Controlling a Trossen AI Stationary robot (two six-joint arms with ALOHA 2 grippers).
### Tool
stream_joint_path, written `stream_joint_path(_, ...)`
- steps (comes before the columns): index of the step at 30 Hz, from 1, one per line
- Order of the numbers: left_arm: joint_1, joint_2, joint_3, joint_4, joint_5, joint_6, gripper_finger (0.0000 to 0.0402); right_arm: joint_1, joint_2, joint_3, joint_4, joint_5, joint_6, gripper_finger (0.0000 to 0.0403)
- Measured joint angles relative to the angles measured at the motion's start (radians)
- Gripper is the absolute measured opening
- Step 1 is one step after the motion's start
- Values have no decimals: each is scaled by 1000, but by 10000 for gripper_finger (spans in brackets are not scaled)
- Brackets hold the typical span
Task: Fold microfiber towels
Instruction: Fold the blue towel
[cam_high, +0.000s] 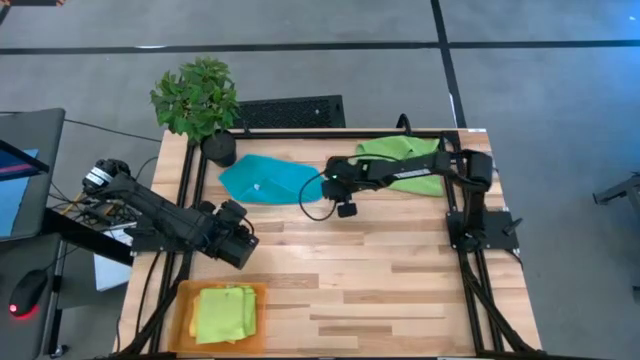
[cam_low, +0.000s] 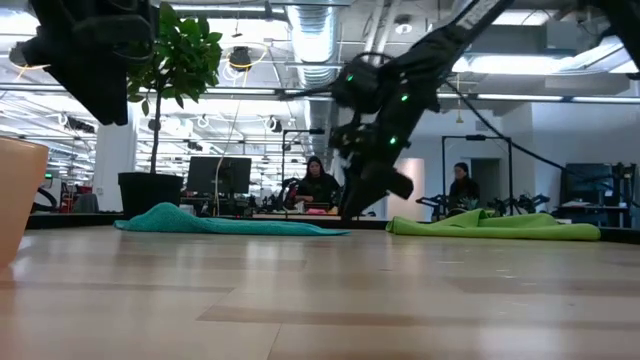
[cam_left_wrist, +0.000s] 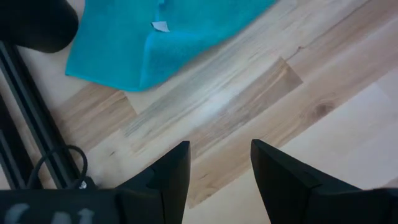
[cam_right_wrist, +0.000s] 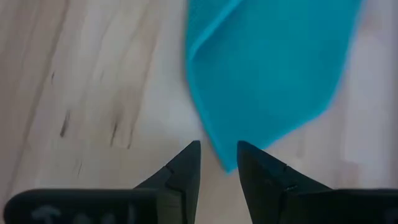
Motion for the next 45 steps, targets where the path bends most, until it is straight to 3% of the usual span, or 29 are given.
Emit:
stream_joint_path(9,1,0,0,0,-44,0,162,-13,79,125,-95,10,-54,129)
stream_joint_path(17,1,0,0,-1,-64,-25,162,-39,79,127,-118,-67,-48,129)
stream_joint_path(45,1,0,0,25,-88,-41,162,-44,77,91,-114,-69,-31,129)
